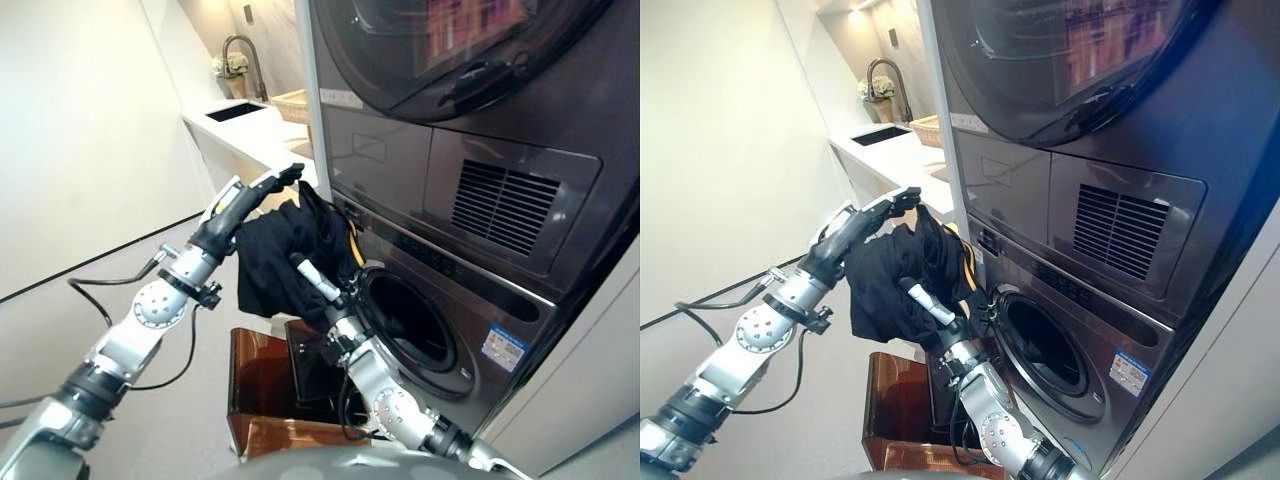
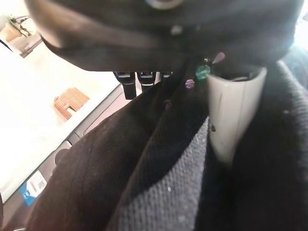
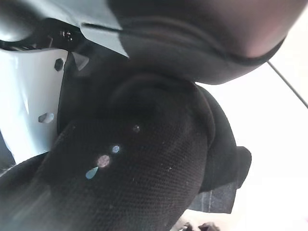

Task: Pick up the clothes and place them into the washing machine

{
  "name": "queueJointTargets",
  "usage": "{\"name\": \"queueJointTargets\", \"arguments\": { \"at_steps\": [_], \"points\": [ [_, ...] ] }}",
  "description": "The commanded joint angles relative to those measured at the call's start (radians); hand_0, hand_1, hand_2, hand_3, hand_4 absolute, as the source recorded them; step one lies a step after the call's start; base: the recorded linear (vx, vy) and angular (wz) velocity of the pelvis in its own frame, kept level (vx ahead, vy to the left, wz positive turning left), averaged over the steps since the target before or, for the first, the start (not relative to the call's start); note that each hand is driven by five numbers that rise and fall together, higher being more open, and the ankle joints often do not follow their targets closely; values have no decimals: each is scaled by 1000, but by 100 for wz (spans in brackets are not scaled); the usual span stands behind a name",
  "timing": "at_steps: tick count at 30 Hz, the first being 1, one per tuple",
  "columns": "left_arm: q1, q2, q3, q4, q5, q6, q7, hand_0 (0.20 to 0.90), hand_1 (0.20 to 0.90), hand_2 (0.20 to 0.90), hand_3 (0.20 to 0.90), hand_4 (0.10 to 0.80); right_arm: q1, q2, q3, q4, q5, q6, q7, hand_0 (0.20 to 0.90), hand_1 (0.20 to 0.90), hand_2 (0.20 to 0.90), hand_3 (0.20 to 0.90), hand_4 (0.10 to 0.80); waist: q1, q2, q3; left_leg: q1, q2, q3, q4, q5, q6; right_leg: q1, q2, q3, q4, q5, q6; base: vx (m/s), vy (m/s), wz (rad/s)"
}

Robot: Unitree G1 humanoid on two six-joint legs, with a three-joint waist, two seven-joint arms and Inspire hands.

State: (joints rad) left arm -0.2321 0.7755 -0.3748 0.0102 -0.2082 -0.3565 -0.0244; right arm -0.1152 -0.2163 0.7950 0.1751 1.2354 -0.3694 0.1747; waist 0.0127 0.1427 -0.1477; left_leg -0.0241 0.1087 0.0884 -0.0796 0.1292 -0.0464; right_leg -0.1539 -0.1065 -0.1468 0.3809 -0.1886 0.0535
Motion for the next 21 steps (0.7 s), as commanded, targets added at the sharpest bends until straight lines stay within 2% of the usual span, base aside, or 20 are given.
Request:
{"name": "queueJointTargets", "arguments": {
  "at_steps": [1,8,11,13,15,21],
  "points": [
    [-210,105,7,4,-39,-69,22,900,900,900,900,800,-178,121,10,-105,-3,-53,62,200,200,200,200,300,-17,-65,-24,3,-39,35,0,-72,-20,111,-44,9,-380,207,73,6,-10,6],
    [-268,192,-22,-1,-65,-67,-26,900,900,900,900,800,-173,117,16,-100,2,-46,72,200,200,200,200,300,-14,-58,-25,3,-42,34,-1,-71,-21,111,-44,9,-382,210,74,0,0,0],
    [-121,251,72,-102,-70,-82,-50,900,900,900,900,800,-173,114,-1,-107,-2,-54,68,200,200,200,200,300,2,-59,-22,1,-42,32,-1,-71,-21,111,-46,8,-383,211,74,-2,-1,-4],
    [-59,288,133,-144,-91,-88,-70,900,900,900,900,800,-175,109,-6,-108,-4,-58,74,200,200,200,200,300,4,-56,-21,1,-43,33,-2,-71,-21,110,-47,7,-385,212,74,-3,-1,-4],
    [8,306,192,-84,-84,-104,-59,900,900,900,900,800,-180,103,-12,-105,-1,-58,80,200,200,200,200,300,8,-53,-20,1,-44,33,-2,-71,-22,112,-47,9,-385,211,74,-2,-6,8],
    [103,341,258,36,-80,-105,-71,900,900,900,900,800,-179,90,-21,-104,-1,-62,89,200,200,200,200,300,14,-47,-21,1,-44,34,0,-70,-22,110,-48,10,-385,211,75,0,0,0]
  ]
}}
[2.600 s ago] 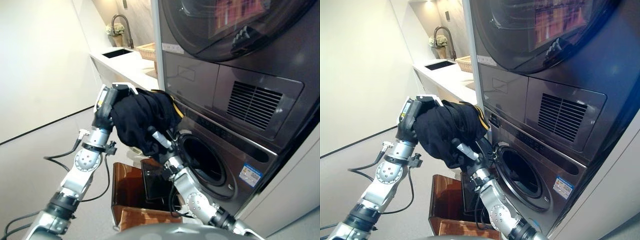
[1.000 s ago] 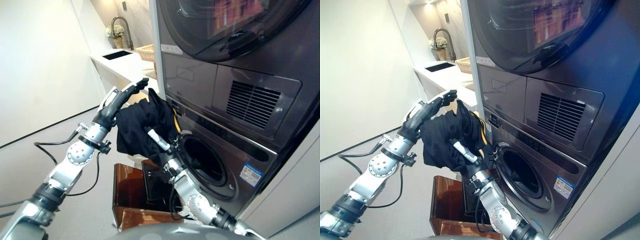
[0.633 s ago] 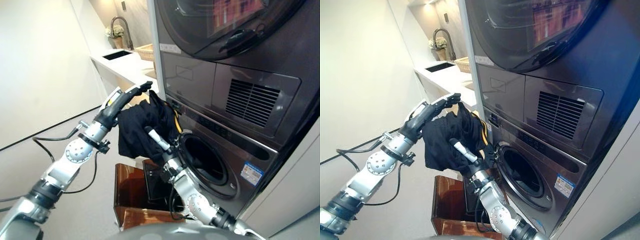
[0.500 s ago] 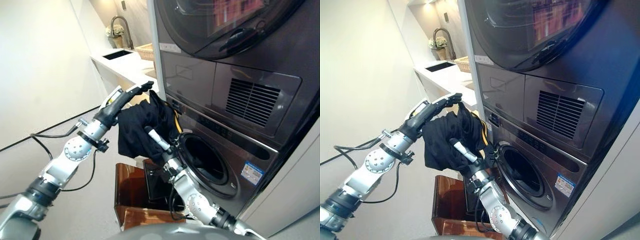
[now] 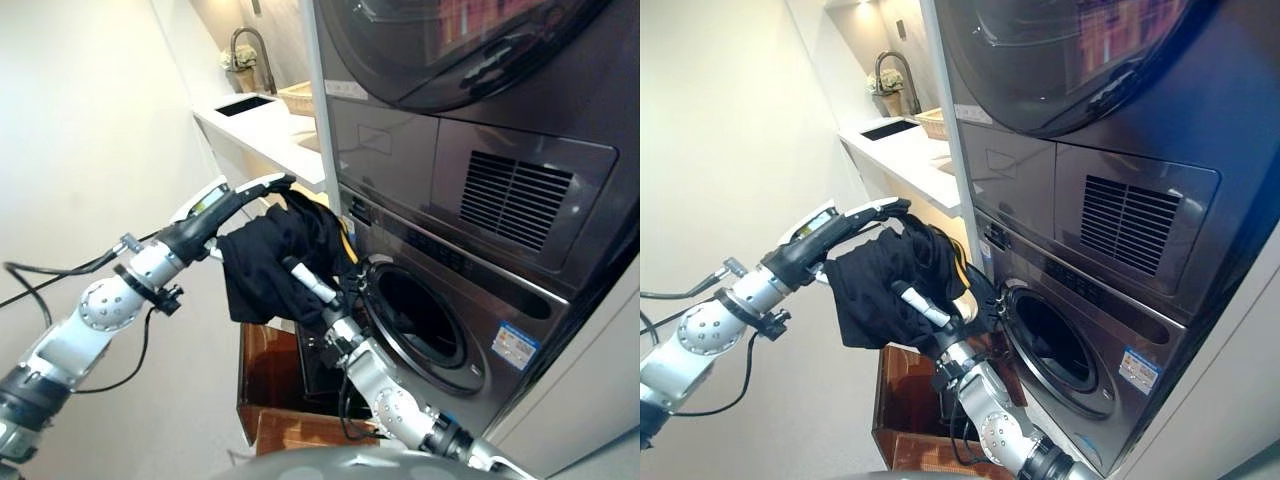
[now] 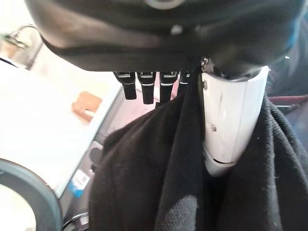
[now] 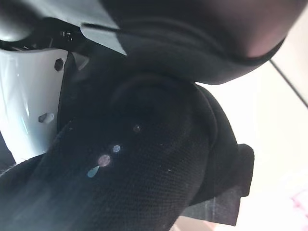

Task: Pick up the clothes and place them into the washing machine

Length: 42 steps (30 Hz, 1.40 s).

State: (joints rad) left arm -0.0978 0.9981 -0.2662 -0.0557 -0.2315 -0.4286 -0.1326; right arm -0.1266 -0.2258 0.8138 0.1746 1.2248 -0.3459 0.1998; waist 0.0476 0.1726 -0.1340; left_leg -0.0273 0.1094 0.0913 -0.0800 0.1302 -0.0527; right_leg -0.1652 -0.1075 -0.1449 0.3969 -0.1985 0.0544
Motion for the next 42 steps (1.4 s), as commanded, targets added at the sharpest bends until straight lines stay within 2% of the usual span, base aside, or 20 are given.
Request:
{"name": "queueJointTargets", "arguments": {
  "at_steps": [1,5,14,15,16,24,25,28,31,32,34,35,36,37,38,39,40,41,42],
  "points": [
    [6,125,170,133,-54,-29,32,900,900,900,900,800,-162,98,-41,-105,9,-85,70,200,200,200,200,300,-19,-77,-35,4,-43,32,0,-71,-15,121,-46,7,-401,219,73,0,0,0],
    [66,110,185,230,-25,-11,31,900,900,900,900,800,-153,95,-48,-102,12,-87,73,200,200,200,200,300,-15,-81,-35,5,-43,30,1,-71,-15,123,-44,4,-400,217,73,0,0,0],
    [97,74,141,503,85,41,26,900,900,900,900,800,-121,86,-80,-105,8,-91,73,200,200,200,200,300,-15,-90,-33,4,-40,26,2,-70,-16,125,-40,-3,-399,212,73,0,0,0],
    [97,65,130,549,103,49,26,900,900,900,900,800,-115,85,-85,-105,6,-92,73,200,200,200,200,300,-16,-91,-33,5,-40,26,3,-71,-16,125,-40,-3,-399,211,73,0,0,0],
    [91,53,107,662,133,60,21,900,900,900,900,800,-105,84,-95,-103,5,-93,71,200,200,200,200,300,-19,-93,-32,5,-40,26,3,-71,-16,123,-39,-2,-398,211,73,0,0,0],
    [78,-11,73,878,204,84,22,900,900,900,900,800,-54,76,-140,-109,-13,-91,70,200,200,200,200,300,-29,-101,-31,6,-38,28,4,-75,-15,120,-37,3,-399,210,75,0,0,0],
    [82,-40,79,937,220,93,30,900,900,900,900,800,-40,74,-151,-106,-19,-91,71,200,200,200,200,300,-32,-105,-32,7,-37,30,5,-76,-15,119,-37,4,-399,210,75,0,0,0],
    [80,-74,98,1000,244,92,78,900,900,900,900,800,-25,68,-165,-102,-33,-93,65,200,200,200,200,300,-35,-111,-29,6,-37,29,5,-77,-14,117,-36,5,-399,210,75,0,0,0],
    [64,-154,159,1096,223,96,181,900,900,900,900,800,-10,49,-204,-88,-85,-108,26,200,200,200,200,300,-40,-125,-20,3,-36,27,6,-77,-15,113,-35,5,-397,209,73,0,0,0],
    [73,-212,216,1115,178,94,233,900,900,900,900,800,7,38,-239,-77,-136,-111,-7,200,200,200,200,300,-41,-137,-17,2,-35,28,5,-78,-15,115,-35,2,-399,209,74,-17,0,-4],
    [74,-212,217,1115,178,94,233,900,900,900,900,800,7,37,-239,-77,-136,-110,-8,200,200,200,200,300,-41,-136,-17,3,-35,27,5,-78,-15,115,-35,2,-399,209,74,-9,-5,-7],
    [72,-290,276,1153,77,86,292,900,900,900,900,800,20,31,-267,-57,-175,-111,-39,200,200,200,200,300,-42,-150,-13,1,-36,23,5,-78,-15,115,-34,2,-401,208,74,-22,-4,-5],
    [63,-329,292,1184,33,85,309,900,900,900,900,800,27,28,-279,-39,-197,-111,-59,200,200,200,200,300,-43,-155,-11,-1,-36,22,4,-78,-15,115,-34,1,-401,208,74,0,0,0],
    [70,-412,301,1183,-3,68,352,900,900,900,900,800,44,27,-307,-11,-230,-116,-87,200,200,200,200,300,-43,-165,-7,-1,-38,20,4,-81,-13,115,-35,-1,-402,208,75,-18,7,6],
    [71,-413,301,1181,-3,69,353,900,900,900,900,800,44,27,-307,-12,-231,-116,-87,200,200,200,200,300,-43,-164,-7,0,-37,20,4,-81,-13,115,-35,-1,-402,208,75,-9,7,5],
    [76,-482,305,1196,-48,50,378,900,900,900,900,800,57,15,-331,21,-282,-115,-122,200,200,200,200,300,-41,-175,-4,-2,-39,18,4,-83,-12,115,-37,-3,-403,208,76,0,0,0],
    [76,-483,304,1196,-48,50,378,900,900,900,900,800,57,14,-331,21,-283,-115,-122,200,200,200,200,300,-41,-175,-4,-1,-39,18,4,-83,-12,116,-37,-3,-403,208,76,2,10,5],
    [75,-513,305,1203,-58,40,389,900,900,900,900,800,62,8,-337,40,-319,-114,-135,200,200,200,200,300,-39,-180,-3,-1,-41,17,4,-85,-12,117,-37,-5,-403,208,76,10,17,5],
    [78,-571,295,1237,-74,40,406,900,900,900,900,800,72,-11,-355,88,-424,-105,-195,200,200,200,200,300,-38,-191,-4,-1,-43,16,5,-87,-11,119,-38,-7,-406,209,77,10,17,3]
  ]
}}
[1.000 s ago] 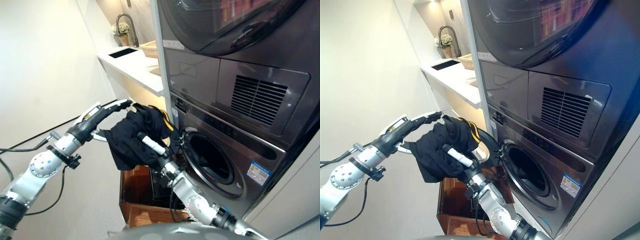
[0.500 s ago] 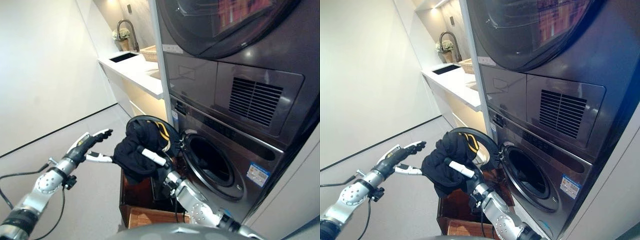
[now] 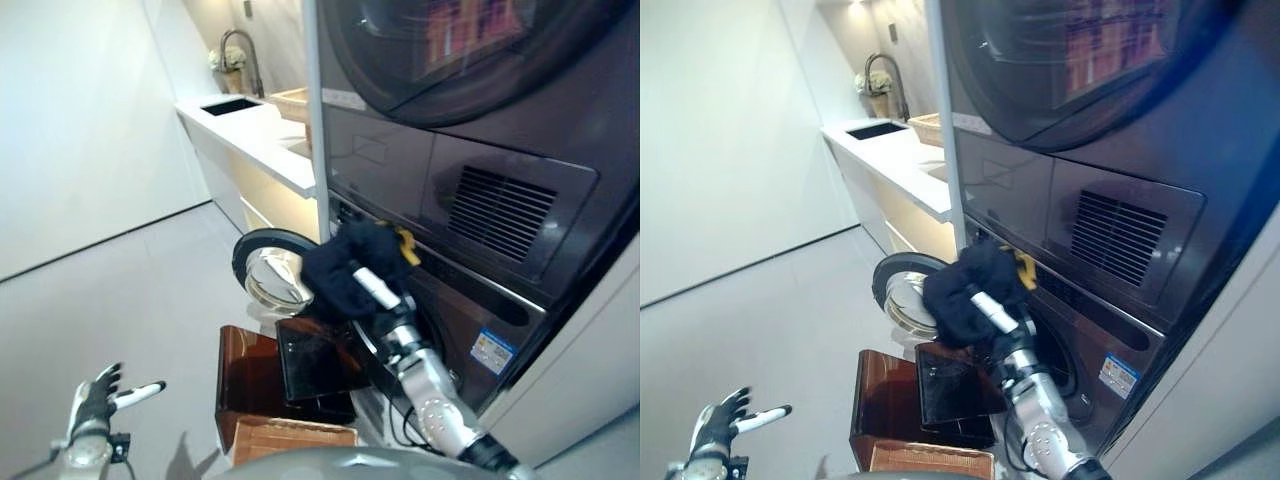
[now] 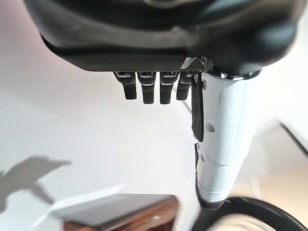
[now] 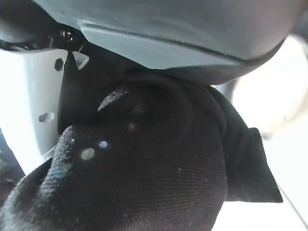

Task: Pick up the clothes and place them into the washing machine

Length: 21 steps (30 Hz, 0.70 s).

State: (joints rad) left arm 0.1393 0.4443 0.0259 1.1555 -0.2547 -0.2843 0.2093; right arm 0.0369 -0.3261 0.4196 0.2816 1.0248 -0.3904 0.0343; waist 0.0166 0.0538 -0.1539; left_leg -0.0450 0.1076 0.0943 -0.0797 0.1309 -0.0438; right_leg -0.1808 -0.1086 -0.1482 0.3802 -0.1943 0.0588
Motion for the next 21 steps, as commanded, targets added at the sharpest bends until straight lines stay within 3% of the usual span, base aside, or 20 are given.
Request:
{"name": "queueJointTargets", "arguments": {
  "at_steps": [1,2,7,16,21],
  "points": [
    [-159,-18,2,26,-51,-105,65,900,900,900,900,800,-91,89,39,-20,-225,-60,-31,200,200,200,200,300,-6,-72,17,17,-41,13,5,-88,-20,136,-36,-4,-389,205,73,0,0,0],
    [-157,-51,-32,58,-18,-104,66,900,900,900,900,800,-85,69,22,26,-331,-53,-75,200,200,200,200,300,-4,-83,19,17,-42,11,5,-90,-19,137,-37,-5,-390,205,74,0,0,0],
    [-129,-113,-74,122,26,-81,72,900,900,900,900,800,-76,75,-14,199,-402,-36,-121,200,200,200,200,300,6,-108,14,23,-41,7,4,-98,-16,148,-36,-11,-396,206,74,8,4,3],
    [-117,-126,-92,140,42,-92,86,900,900,900,900,800,-92,111,-60,407,-357,-35,-131,200,200,200,200,300,22,-130,15,21,-40,-3,2,-104,-14,148,-33,-15,-399,206,71,3,3,-1],
    [-137,-125,-78,69,-90,-161,61,900,900,900,900,800,-127,127,-122,537,-290,-43,-142,200,200,200,200,300,32,-127,37,4,-45,-14,8,-105,-11,135,-35,-25,-389,202,68,7,5,2]
  ]
}}
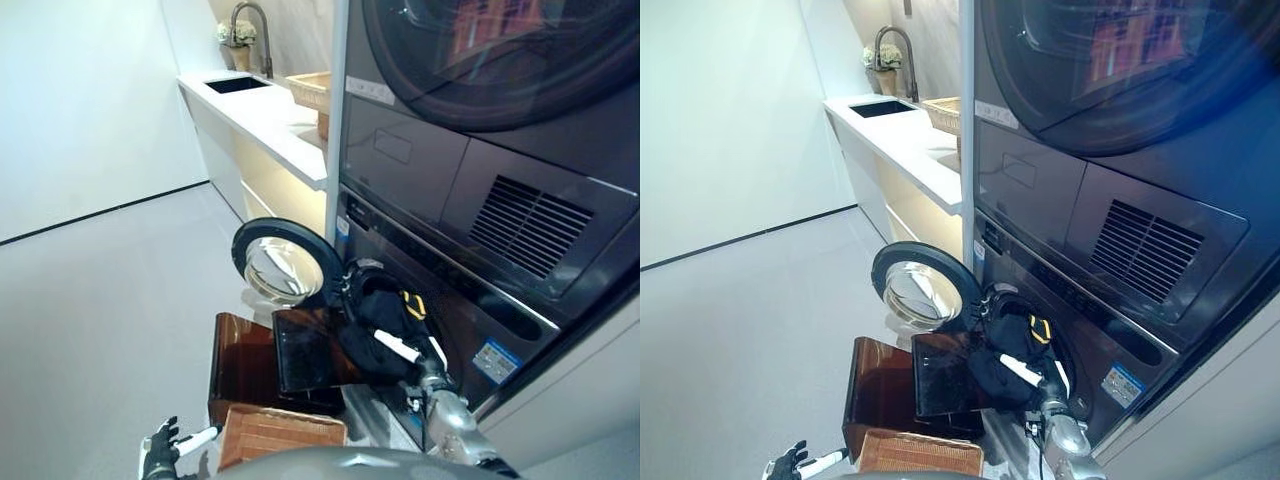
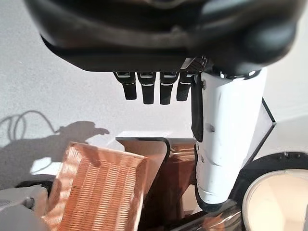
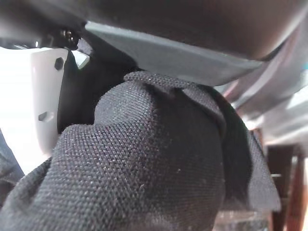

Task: Pick up the clothes and place them into the washing machine

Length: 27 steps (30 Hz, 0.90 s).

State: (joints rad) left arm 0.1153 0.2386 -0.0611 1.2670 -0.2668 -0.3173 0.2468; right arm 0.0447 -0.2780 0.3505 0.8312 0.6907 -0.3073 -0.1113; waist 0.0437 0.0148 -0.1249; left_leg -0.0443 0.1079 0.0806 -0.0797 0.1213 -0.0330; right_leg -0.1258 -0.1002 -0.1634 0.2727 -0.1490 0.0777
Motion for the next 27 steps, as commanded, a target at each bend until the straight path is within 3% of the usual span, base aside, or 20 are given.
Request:
{"name": "queueJointTargets", "arguments": {
  "at_steps": [1,3,4,6,9,10,11,18,23,24,25,26,27],
  "points": [
    [-123,81,4,-84,-93,-152,30,900,900,900,900,800,-144,78,-64,13,49,-131,-6,200,200,200,200,300,9,-86,19,-4,-45,-3,13,-96,-19,70,-44,-16,-265,153,47,0,0,0],
    [-129,83,-2,-112,-89,-168,46,900,900,900,900,800,-154,76,-71,25,45,-138,-19,200,200,200,200,300,10,-84,28,-12,-44,-5,20,-97,-18,61,-45,-18,-250,147,45,-87,24,9],
    [-154,94,-15,-237,-73,-236,129,900,900,900,900,800,-194,78,-77,24,64,-167,-50,200,200,200,200,300,16,-80,86,-59,-42,-12,61,-102,-12,9,-49,-17,-195,137,34,-235,31,12],
    [-174,96,-24,-280,-72,-263,160,900,900,900,900,800,-219,78,-75,21,75,-183,-61,200,200,200,200,300,18,-80,111,-95,-41,-15,90,-108,-9,-29,-53,-17,-162,131,31,-231,19,9],
    [-253,94,-38,-518,-55,-356,278,900,900,900,900,800,-346,64,-70,17,153,-234,-88,200,200,200,200,300,26,-80,238,-287,-51,-25,269,-138,0,-208,-74,-18,-26,125,12,-325,28,6],
    [-254,93,-38,-518,-53,-355,280,900,900,900,900,800,-348,63,-70,18,154,-234,-87,200,200,200,200,300,25,-80,234,-299,-51,-27,278,-142,0,-217,-74,-18,-21,124,12,-258,34,7],
    [-283,78,-35,-635,-54,-391,304,900,900,900,900,800,-394,51,-74,-6,181,-255,-100,200,200,200,200,300,25,-78,270,-384,-54,-34,347,-159,3,-288,-85,-16,14,123,7,-101,20,8],
    [-398,82,-47,-822,55,-432,414,900,900,900,900,800,-545,47,-116,-33,288,-335,-116,200,200,200,200,300,21,-56,297,-599,-53,-24,467,-202,7,-498,-113,-9,108,117,5,-63,76,-5],
    [-431,84,-27,-866,93,-440,458,900,900,900,900,800,-608,48,-133,-25,325,-358,-113,200,200,200,200,300,28,-45,304,-664,-56,-20,503,-219,13,-572,-119,2,146,112,3,-9,60,9],
    [-437,77,1,-924,121,-449,483,900,900,900,900,800,-674,45,-160,10,360,-372,-113,200,200,200,200,300,39,-35,301,-705,-57,-23,539,-262,10,-608,-127,5,176,83,14,-3,53,-4],
    [-438,77,1,-924,123,-449,485,900,900,900,900,800,-677,44,-161,14,364,-372,-109,200,200,200,200,300,38,-36,307,-719,-58,-16,538,-233,16,-619,-129,-1,170,109,5,98,49,-6],
    [-438,76,1,-924,123,-449,485,900,900,900,900,800,-677,44,-161,15,365,-372,-108,200,200,200,200,300,39,-35,300,-709,-57,-23,542,-263,11,-612,-127,5,178,82,14,-95,52,2],
    [-453,65,11,-946,125,-456,497,900,900,900,900,800,-725,47,-176,33,399,-383,-106,200,200,200,200,300,45,-29,306,-741,-64,-15,539,-237,21,-647,-131,2,180,108,6,17,55,7]
  ]
}}
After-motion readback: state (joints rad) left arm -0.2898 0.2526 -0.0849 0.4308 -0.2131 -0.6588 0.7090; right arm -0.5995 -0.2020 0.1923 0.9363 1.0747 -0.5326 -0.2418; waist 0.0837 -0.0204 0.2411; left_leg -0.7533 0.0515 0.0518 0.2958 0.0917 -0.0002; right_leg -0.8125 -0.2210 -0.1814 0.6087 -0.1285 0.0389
